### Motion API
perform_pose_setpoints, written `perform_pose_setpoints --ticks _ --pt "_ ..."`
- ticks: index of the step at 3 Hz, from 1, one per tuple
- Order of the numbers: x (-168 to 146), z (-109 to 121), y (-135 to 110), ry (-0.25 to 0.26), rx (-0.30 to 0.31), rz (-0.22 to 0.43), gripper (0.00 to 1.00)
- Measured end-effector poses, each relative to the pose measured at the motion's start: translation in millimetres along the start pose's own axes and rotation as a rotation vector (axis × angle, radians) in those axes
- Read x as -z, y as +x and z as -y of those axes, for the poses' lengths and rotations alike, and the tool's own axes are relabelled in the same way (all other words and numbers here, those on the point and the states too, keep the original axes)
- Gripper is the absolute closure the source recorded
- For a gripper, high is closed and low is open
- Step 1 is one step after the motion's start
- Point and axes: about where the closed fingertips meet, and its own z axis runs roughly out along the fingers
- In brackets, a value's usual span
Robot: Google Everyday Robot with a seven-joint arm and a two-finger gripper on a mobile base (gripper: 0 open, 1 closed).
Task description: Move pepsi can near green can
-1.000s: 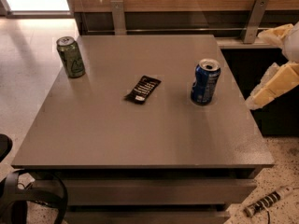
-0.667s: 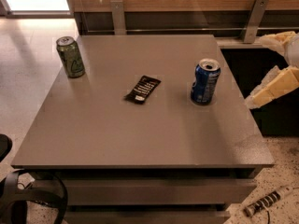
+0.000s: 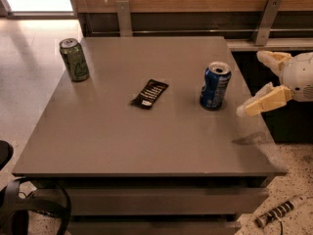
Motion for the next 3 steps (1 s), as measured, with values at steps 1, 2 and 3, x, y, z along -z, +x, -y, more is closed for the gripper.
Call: perform_pose_setpoints --ticks 1,2,3 --pt "-10.0 4.2 5.4 0.016 -0.005 0.058 0.00" --pt "-12.5 5.3 6.1 0.019 -0.005 0.073 0.00" --pt "-17.1 3.2 6.0 0.018 -0.007 0.086 0.00"
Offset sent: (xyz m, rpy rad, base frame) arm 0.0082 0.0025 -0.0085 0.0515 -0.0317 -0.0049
